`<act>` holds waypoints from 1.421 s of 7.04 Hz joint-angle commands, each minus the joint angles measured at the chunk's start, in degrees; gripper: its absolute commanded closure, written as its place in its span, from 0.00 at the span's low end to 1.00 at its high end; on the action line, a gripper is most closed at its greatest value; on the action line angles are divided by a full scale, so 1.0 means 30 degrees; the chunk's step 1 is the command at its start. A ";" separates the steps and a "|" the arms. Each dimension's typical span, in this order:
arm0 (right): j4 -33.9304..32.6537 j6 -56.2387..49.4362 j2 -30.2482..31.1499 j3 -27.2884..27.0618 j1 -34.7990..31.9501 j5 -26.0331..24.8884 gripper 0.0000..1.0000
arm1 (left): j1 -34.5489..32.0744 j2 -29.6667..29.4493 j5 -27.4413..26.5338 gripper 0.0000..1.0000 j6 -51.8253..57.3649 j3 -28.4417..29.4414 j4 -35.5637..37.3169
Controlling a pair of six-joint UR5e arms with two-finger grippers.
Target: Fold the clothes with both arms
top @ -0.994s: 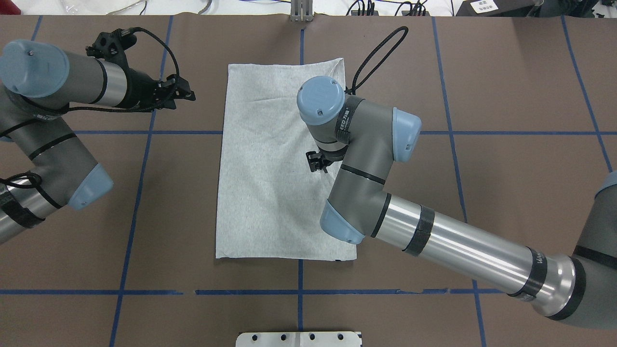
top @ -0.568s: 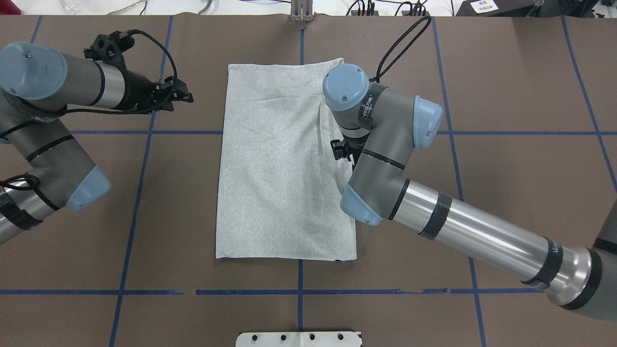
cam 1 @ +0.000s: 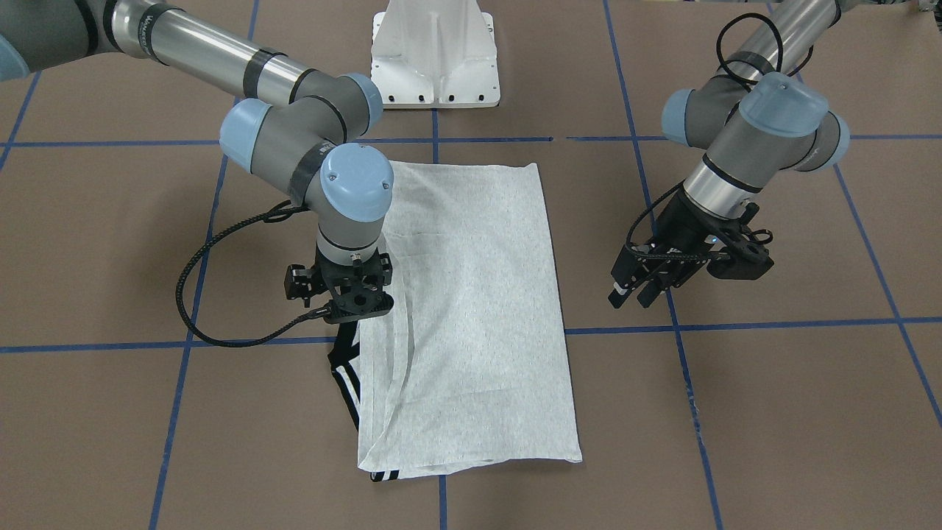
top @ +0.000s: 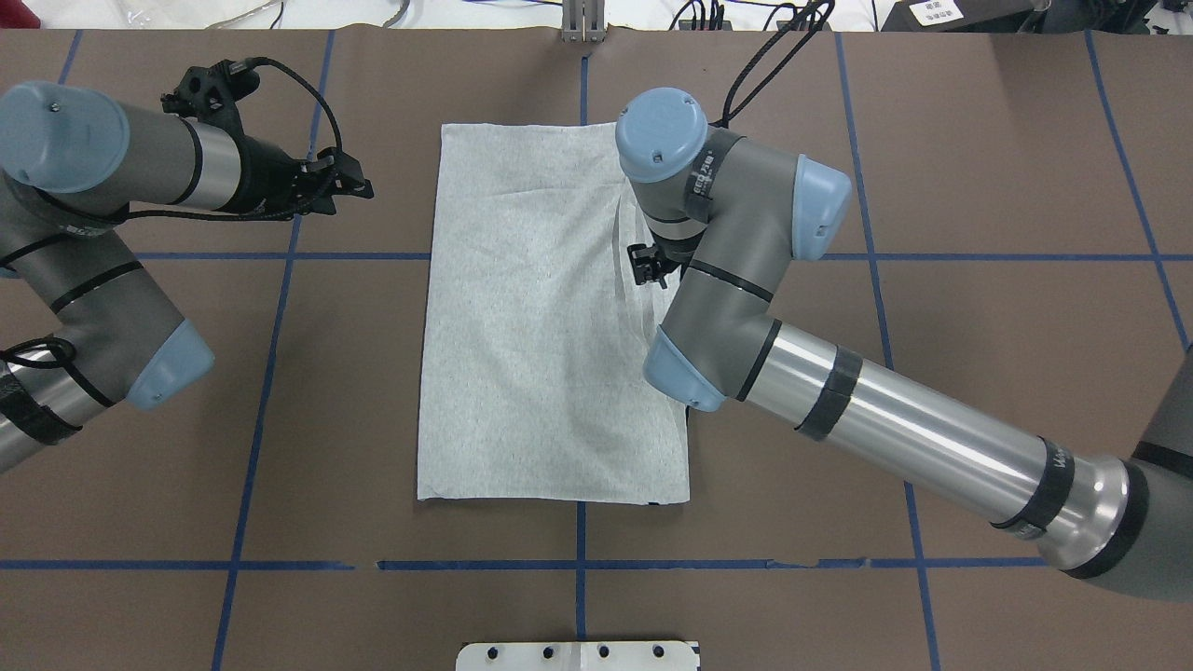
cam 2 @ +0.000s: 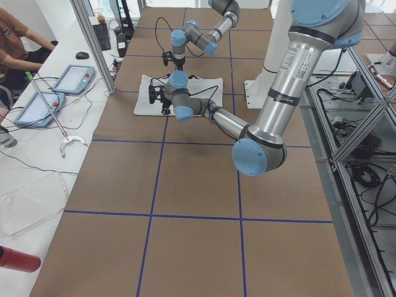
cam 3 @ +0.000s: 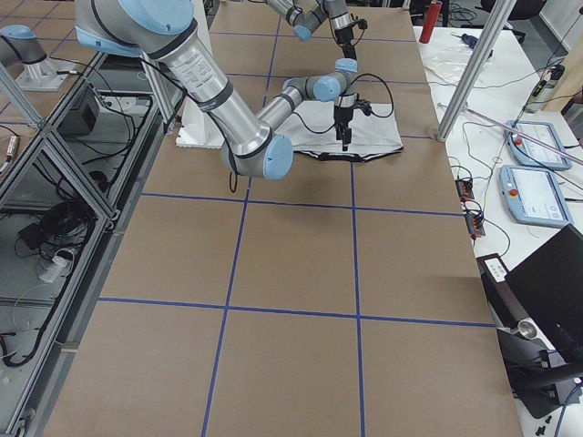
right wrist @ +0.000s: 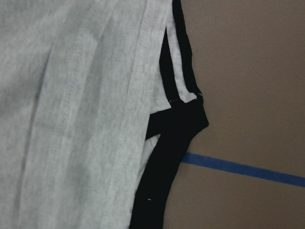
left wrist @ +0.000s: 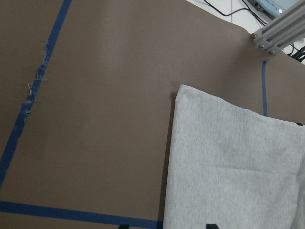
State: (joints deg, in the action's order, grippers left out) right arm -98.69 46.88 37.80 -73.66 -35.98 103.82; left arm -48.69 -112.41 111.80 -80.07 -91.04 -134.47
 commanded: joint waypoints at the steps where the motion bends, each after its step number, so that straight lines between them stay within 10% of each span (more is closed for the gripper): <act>1: 0.1308 0.1505 -0.0645 0.1112 0.0650 -0.0008 0.00 | 0.0000 0.0000 0.0000 0.38 0.0000 -0.0034 0.0000; 5: 0.1139 0.0726 0.0400 0.0857 0.0598 0.0079 0.00 | 0.0000 0.0234 0.0000 0.38 -0.0029 -0.0064 0.0000; 7: 0.0439 -0.1666 0.3230 -0.2114 -0.0628 0.0196 0.00 | -0.0030 0.0235 0.0000 0.38 -0.0029 -0.0181 0.0000; 10: -0.1675 0.1108 0.2311 -0.4093 0.0062 0.0488 0.00 | -0.0030 0.0264 0.0000 0.38 -0.0234 -0.0298 0.0000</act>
State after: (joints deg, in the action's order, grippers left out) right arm -102.40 44.48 45.16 -83.86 -37.01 104.85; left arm -48.78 -111.65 111.80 -80.68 -91.84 -134.47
